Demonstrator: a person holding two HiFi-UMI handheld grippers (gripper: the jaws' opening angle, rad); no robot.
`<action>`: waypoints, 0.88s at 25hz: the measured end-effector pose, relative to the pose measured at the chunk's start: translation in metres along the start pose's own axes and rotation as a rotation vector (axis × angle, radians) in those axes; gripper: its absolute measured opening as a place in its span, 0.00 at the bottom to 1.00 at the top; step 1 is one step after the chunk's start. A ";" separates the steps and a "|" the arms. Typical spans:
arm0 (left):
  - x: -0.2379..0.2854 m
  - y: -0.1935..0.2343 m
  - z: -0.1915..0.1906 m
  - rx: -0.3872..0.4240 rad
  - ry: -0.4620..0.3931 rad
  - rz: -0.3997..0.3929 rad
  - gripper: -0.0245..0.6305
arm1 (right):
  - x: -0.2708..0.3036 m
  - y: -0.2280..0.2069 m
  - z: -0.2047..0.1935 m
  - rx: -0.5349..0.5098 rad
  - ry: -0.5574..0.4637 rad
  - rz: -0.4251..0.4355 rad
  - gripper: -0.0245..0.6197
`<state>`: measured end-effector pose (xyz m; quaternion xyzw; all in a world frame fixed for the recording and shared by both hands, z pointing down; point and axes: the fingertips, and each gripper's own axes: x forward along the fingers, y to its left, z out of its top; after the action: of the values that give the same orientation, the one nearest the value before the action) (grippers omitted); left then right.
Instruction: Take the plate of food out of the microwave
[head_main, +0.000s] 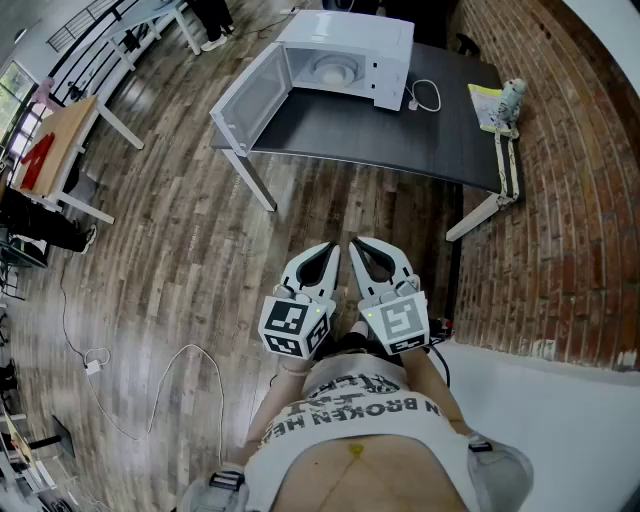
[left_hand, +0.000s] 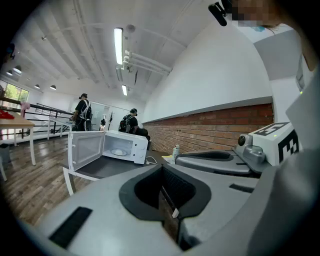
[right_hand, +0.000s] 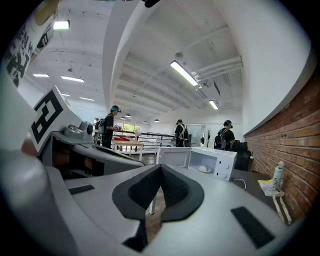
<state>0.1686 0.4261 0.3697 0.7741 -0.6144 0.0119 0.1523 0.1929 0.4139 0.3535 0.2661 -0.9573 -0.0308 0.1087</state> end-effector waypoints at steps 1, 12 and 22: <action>0.001 -0.001 0.000 -0.001 -0.002 0.001 0.05 | 0.000 -0.001 0.000 0.000 -0.004 0.004 0.05; 0.005 -0.009 -0.004 0.009 -0.019 0.020 0.05 | -0.006 -0.005 -0.007 -0.022 -0.011 0.057 0.05; 0.028 0.020 -0.005 0.021 0.010 0.004 0.05 | 0.028 -0.018 -0.013 -0.023 0.033 0.034 0.05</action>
<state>0.1572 0.3966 0.3844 0.7742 -0.6153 0.0224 0.1470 0.1819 0.3838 0.3697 0.2488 -0.9594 -0.0356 0.1280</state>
